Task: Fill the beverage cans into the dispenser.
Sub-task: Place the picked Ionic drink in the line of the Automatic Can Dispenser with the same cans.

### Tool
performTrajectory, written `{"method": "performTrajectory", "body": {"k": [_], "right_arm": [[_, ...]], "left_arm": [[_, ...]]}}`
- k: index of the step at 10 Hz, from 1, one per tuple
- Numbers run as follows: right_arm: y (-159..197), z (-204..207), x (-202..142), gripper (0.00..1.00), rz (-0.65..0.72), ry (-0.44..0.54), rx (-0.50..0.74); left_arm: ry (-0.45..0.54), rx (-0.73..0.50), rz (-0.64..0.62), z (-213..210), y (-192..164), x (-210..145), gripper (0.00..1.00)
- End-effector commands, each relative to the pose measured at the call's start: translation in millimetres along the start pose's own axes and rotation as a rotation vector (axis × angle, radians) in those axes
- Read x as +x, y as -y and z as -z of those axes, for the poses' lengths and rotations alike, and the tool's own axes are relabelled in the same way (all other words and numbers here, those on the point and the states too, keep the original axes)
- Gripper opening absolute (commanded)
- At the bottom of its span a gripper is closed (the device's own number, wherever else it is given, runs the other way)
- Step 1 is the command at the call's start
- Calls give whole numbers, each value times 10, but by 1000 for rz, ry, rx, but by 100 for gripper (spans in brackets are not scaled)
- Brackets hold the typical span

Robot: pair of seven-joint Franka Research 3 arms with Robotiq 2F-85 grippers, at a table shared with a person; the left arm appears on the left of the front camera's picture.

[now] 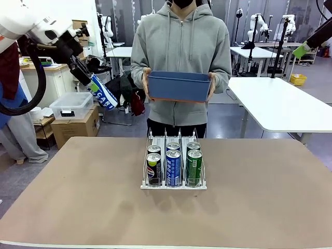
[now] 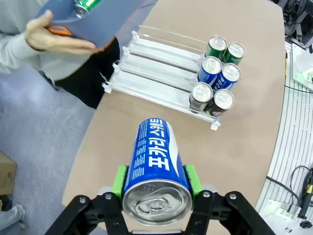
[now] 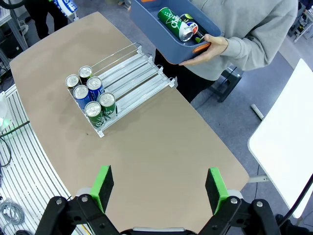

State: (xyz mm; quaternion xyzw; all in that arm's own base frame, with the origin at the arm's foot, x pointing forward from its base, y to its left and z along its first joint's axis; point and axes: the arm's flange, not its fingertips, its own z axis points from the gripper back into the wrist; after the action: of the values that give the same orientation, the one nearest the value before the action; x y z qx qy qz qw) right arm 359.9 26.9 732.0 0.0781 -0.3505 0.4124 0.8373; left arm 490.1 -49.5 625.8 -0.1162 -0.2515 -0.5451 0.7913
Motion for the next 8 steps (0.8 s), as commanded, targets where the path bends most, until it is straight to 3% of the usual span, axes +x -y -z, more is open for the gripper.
{"method": "performTrajectory", "body": {"k": [1,2,5,8], "right_arm": [[-1,8,0,100,0,-1,0],[-1,8,0,100,0,-1,0],[-1,8,0,100,0,-1,0],[-1,8,0,100,0,-1,0]], "left_arm": [[-59,34,-117,98,514,81,57],[-81,16,-155,159,679,113,57],[-110,-71,-86,345,1241,198,57],[-140,-101,-20,342,1441,280,57]]}}
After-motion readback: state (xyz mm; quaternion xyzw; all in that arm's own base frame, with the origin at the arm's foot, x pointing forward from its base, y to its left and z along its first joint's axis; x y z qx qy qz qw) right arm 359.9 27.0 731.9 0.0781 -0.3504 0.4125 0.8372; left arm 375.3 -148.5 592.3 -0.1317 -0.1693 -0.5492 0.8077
